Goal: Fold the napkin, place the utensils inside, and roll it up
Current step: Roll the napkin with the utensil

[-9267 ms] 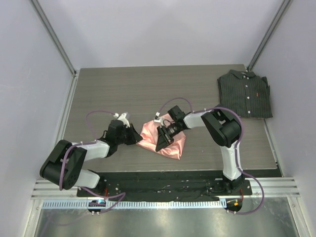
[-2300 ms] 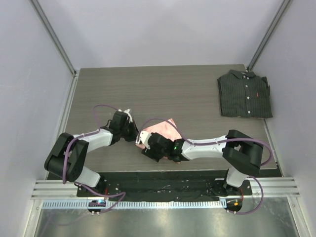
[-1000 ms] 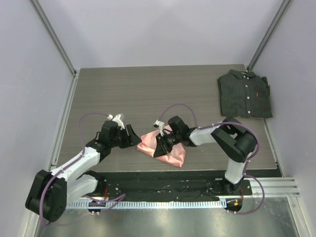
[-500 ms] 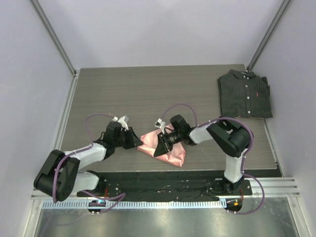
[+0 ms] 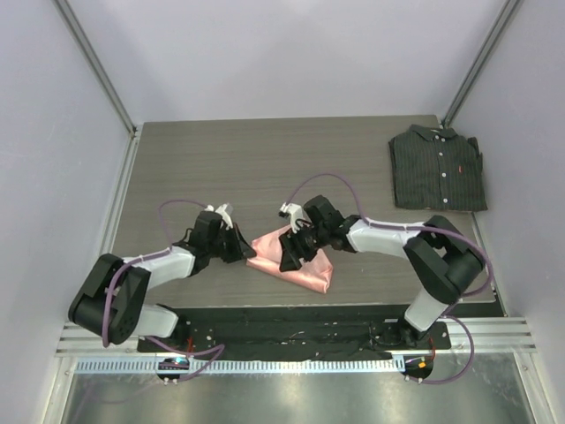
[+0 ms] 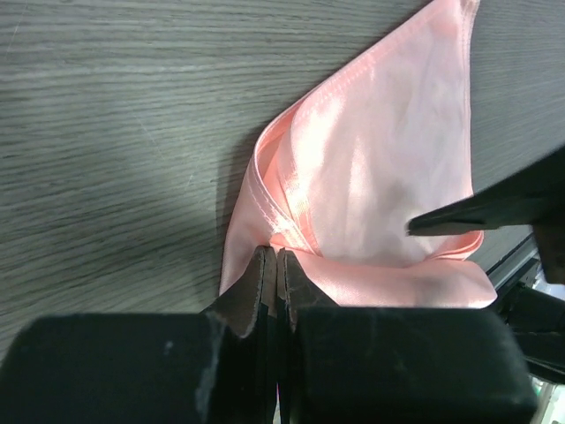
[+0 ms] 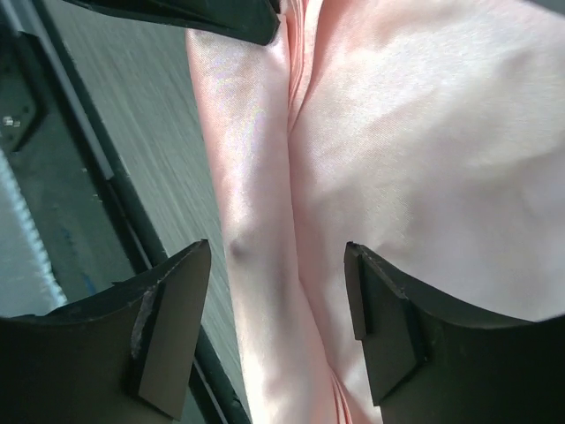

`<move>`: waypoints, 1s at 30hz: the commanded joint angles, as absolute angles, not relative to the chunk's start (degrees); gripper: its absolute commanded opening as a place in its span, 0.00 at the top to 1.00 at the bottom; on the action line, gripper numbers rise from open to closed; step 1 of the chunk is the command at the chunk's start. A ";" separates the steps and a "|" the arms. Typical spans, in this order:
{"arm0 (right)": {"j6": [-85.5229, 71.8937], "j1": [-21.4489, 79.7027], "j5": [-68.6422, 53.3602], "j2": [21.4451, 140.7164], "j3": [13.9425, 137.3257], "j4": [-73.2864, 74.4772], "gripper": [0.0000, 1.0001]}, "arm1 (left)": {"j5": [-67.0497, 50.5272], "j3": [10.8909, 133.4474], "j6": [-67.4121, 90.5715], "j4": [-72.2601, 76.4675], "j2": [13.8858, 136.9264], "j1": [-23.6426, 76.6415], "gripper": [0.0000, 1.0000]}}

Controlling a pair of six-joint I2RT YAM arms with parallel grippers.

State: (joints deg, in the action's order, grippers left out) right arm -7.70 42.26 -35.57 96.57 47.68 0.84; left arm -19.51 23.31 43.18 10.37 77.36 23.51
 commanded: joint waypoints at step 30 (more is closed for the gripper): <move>6.50 63.64 8.09 98.08 51.42 6.59 0.48 | -20.13 29.97 42.28 -0.97 78.05 23.38 1.00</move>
State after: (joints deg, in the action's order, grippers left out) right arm 6.55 64.51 8.23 95.74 50.37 6.81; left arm -19.31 29.15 44.18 1.19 80.44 23.51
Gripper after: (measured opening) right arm 0.527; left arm 0.014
